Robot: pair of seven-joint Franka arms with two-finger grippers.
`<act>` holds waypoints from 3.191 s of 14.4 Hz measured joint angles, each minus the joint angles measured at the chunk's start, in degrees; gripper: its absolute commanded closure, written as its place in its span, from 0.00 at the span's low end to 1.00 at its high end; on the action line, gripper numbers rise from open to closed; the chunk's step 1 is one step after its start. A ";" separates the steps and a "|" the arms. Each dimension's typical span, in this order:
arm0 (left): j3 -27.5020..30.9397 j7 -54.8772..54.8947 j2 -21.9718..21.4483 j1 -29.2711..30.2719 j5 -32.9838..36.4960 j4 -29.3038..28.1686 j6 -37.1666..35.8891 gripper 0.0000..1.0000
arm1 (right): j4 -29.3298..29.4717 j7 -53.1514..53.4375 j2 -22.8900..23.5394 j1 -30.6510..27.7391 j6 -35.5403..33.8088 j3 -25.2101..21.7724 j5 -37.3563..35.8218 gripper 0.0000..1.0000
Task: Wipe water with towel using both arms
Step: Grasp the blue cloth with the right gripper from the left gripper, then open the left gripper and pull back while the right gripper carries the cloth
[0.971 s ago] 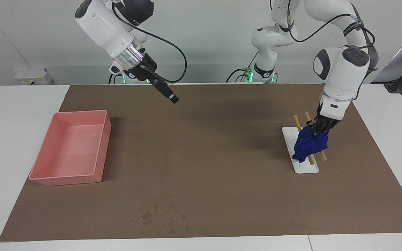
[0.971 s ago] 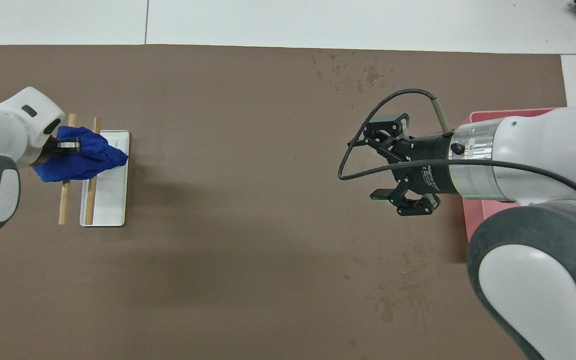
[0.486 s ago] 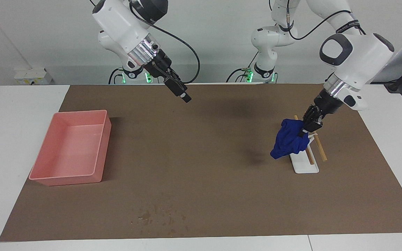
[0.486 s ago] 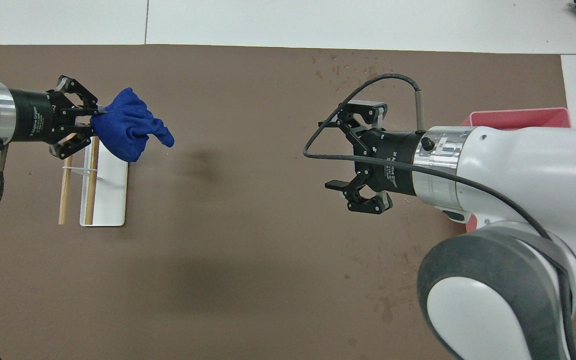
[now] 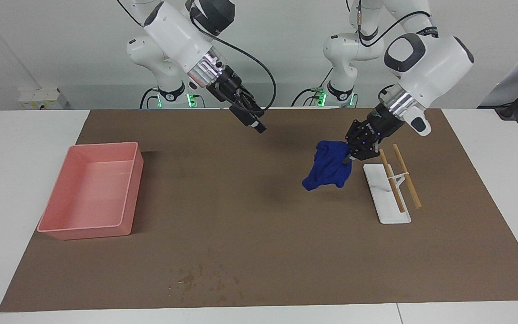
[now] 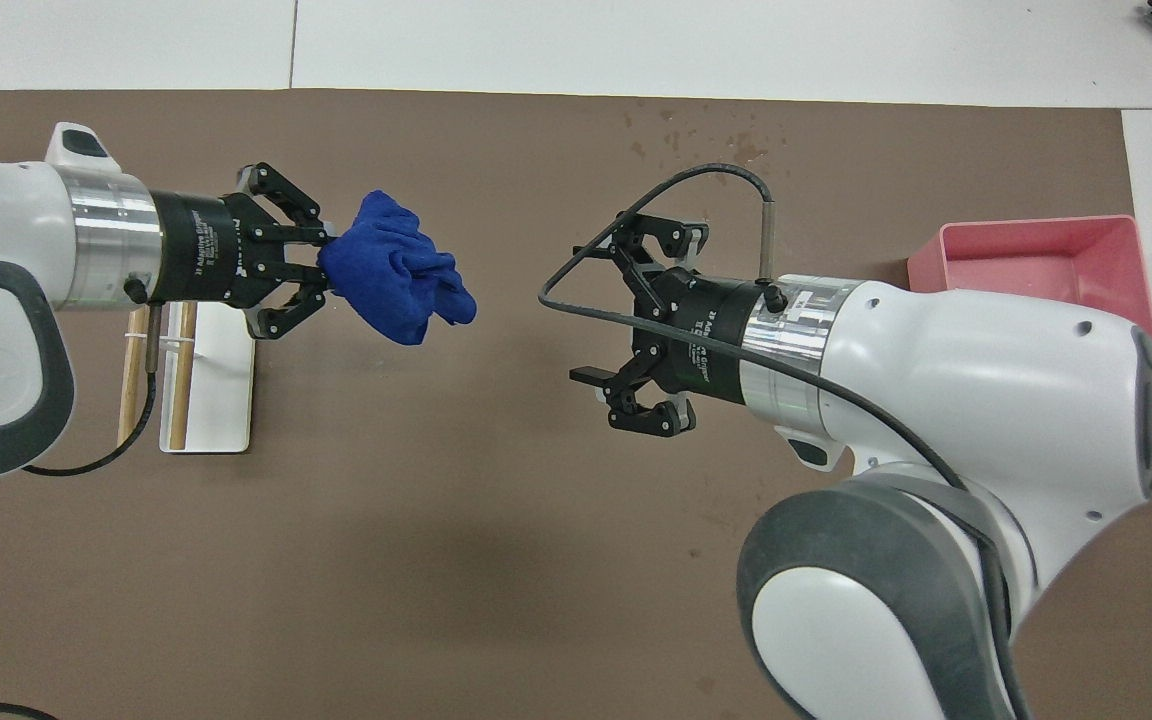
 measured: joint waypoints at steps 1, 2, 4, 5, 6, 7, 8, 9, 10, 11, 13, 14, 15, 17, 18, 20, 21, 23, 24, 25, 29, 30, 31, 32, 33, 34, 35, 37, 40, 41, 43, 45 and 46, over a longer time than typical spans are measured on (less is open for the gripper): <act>-0.05 -1.29 -0.14 -1.21 -0.46 -0.16 0.00 1.00 | -0.08 0.00 0.32 0.35 0.39 -0.04 0.86 0.00; -0.04 -2.37 -0.45 -2.37 -0.84 -0.42 0.00 1.00 | -0.33 0.02 0.52 0.97 1.24 -0.04 1.40 0.00; -0.08 -4.91 -1.32 -4.19 -1.95 -0.81 0.21 1.00 | -1.33 0.12 0.70 2.39 3.32 -0.04 1.69 0.00; -0.05 -6.22 -1.80 -4.95 -2.33 -0.85 0.58 1.00 | -1.85 0.22 0.93 3.14 4.51 -0.04 1.70 0.00; -0.04 -7.43 -2.22 -5.73 -2.55 -0.85 1.19 1.00 | -2.17 0.26 1.32 3.80 5.53 -0.03 1.70 0.00; -0.02 -8.59 -2.56 -6.55 -2.62 -0.87 1.79 1.00 | -2.35 0.26 1.88 4.52 6.40 -0.04 1.71 0.00; -0.04 -9.49 -2.82 -7.39 -2.64 -0.95 2.24 1.00 | -2.41 0.26 2.48 5.23 6.97 -0.02 1.71 0.00; -0.01 -10.06 -3.03 -8.21 -2.65 -1.12 2.43 1.00 | -2.41 0.26 2.91 5.70 7.25 -0.01 1.71 0.00; -0.03 -10.37 -3.25 -8.94 -2.65 -1.50 2.47 1.00 | -2.42 0.26 3.18 5.89 7.49 -0.01 1.71 0.00; -0.02 -10.55 -3.48 -9.52 -2.66 -1.95 2.47 1.00 | -2.45 0.26 3.33 5.90 7.57 -0.02 1.71 0.00; -0.03 -10.82 -4.16 -9.90 -2.67 -3.07 2.47 1.00 | -2.58 0.26 3.75 5.97 7.57 -0.04 1.71 0.00; 0.01 -11.01 -4.51 -9.90 -2.67 -3.51 2.35 1.00 | -2.59 0.26 3.93 6.11 7.58 -0.03 1.71 0.00; 0.04 -11.13 -4.84 -9.90 -2.68 -3.82 1.94 1.00 | -2.59 0.26 4.02 6.23 7.59 -0.03 1.71 0.00; 0.09 -11.25 -5.45 -9.90 -2.68 -3.94 0.03 1.00 | -2.59 0.16 4.06 6.35 7.60 -0.03 1.71 0.02; 0.16 -11.43 -5.75 -9.90 -2.68 -3.99 -0.32 1.00 | -2.59 -0.22 4.06 6.37 7.60 -0.03 1.71 0.36; 0.55 -11.64 -6.06 -9.85 -2.68 -4.33 -0.61 1.00 | -2.59 -2.01 4.06 6.38 7.60 -0.04 1.71 0.87; 0.72 -11.64 -6.18 -9.82 -2.68 -4.64 -0.68 1.00 | -2.59 -2.95 4.07 6.38 7.60 -0.07 1.71 1.00; 0.70 -11.63 -6.43 -9.85 -2.68 -5.33 -0.75 1.00 | -2.61 -3.86 4.12 6.38 7.60 -0.17 1.71 1.00; 0.58 -11.63 -6.52 -9.88 -2.68 -5.51 -0.75 1.00 | -2.65 -4.03 4.13 6.38 7.60 -0.19 1.71 1.00; 0.49 -11.63 -6.59 -9.93 -2.68 -5.53 -0.74 1.00 | -2.71 -4.18 4.13 6.38 7.60 -0.21 1.71 1.00; 0.59 -11.56 -6.67 -10.47 -2.61 -5.78 -0.56 1.00 | -2.94 -6.02 4.08 6.37 7.18 -0.45 1.71 1.00; 0.60 -11.50 -6.67 -10.51 -2.58 -5.81 -0.54 1.00 | -2.98 -6.25 4.06 6.36 7.12 -0.47 1.71 1.00; 0.60 -11.43 -6.68 -10.58 -2.53 -5.84 -0.54 1.00 | -3.03 -6.56 4.02 6.33 6.95 -0.50 1.71 1.00; 0.60 -11.34 -6.69 -10.68 -2.47 -5.89 -0.54 1.00 | -3.10 -7.09 3.96 6.28 6.70 -0.54 1.71 1.00; 0.61 -11.24 -6.71 -10.78 -2.39 -5.93 -0.54 1.00 | -3.17 -7.75 3.88 6.23 6.44 -0.56 1.71 1.00; 0.62 -11.11 -6.74 -10.90 -2.30 -5.99 -0.59 0.33 | -3.16 -8.90 3.81 6.13 5.82 -0.61 1.70 1.00; 0.64 -10.98 -6.78 -11.12 -2.13 -6.06 -0.65 0.00 | -3.13 -10.69 3.71 5.96 4.77 -0.72 1.70 1.00; 0.39 -10.88 -6.90 -11.72 -0.12 -6.09 -0.14 0.00 | -2.97 -14.37 3.64 5.65 2.04 -0.85 1.70 1.00; 0.16 -10.01 -7.10 -12.88 8.63 -5.64 1.84 0.00 | -4.26 -20.94 3.87 5.63 0.21 -0.87 1.65 1.00; 0.10 -8.28 -7.11 -12.90 11.80 -5.24 2.22 0.00 | -5.32 -24.09 4.09 5.62 -0.20 -0.87 1.64 1.00; 0.53 -2.43 -7.09 -12.77 15.71 -4.52 2.42 0.00 | -8.07 -29.47 4.29 5.69 -1.21 -0.81 1.38 1.00; 1.44 7.92 -7.03 -12.28 18.47 -4.41 2.41 0.00 | -9.23 -32.33 4.26 5.64 -4.14 -0.81 -1.49 1.00; 1.77 14.43 -6.93 -11.57 20.31 -4.41 2.25 0.00 | -9.38 -32.95 4.12 5.61 -6.53 -0.84 -4.01 1.00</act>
